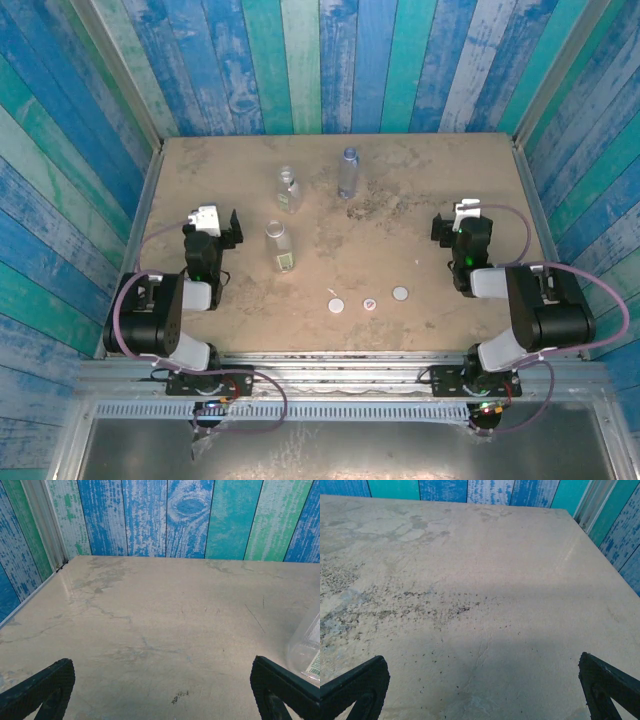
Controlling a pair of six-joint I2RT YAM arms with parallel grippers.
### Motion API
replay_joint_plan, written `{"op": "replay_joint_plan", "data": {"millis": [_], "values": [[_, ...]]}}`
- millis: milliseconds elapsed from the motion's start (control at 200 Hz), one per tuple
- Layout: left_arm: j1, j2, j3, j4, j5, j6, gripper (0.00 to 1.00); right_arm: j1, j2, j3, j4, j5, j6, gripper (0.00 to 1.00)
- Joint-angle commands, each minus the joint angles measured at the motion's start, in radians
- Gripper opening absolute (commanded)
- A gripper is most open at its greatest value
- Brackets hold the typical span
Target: Screw on the bottle caps
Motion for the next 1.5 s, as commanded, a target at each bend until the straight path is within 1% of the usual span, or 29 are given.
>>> {"op": "replay_joint_plan", "data": {"millis": [0,1117,1282,1378,1493], "values": [[0.004,0.018,0.010,-0.004,0.012,-0.004,0.94,0.003,-0.014,0.003,0.016,0.014,0.009,1.00],[0.004,0.017,0.009,-0.003,0.008,-0.003,0.94,0.003,-0.018,-0.005,0.023,0.012,0.009,1.00],[0.004,-0.044,0.022,-0.074,-0.028,-0.021,0.94,0.002,-0.061,-0.007,-0.004,-0.006,0.001,1.00],[0.002,-0.119,0.043,-0.181,-0.066,-0.042,0.94,0.002,-0.120,0.013,-0.093,-0.032,-0.018,1.00],[0.002,-0.218,0.052,-0.261,-0.090,-0.045,0.94,0.003,-0.193,0.028,-0.177,-0.052,-0.038,1.00]]}}
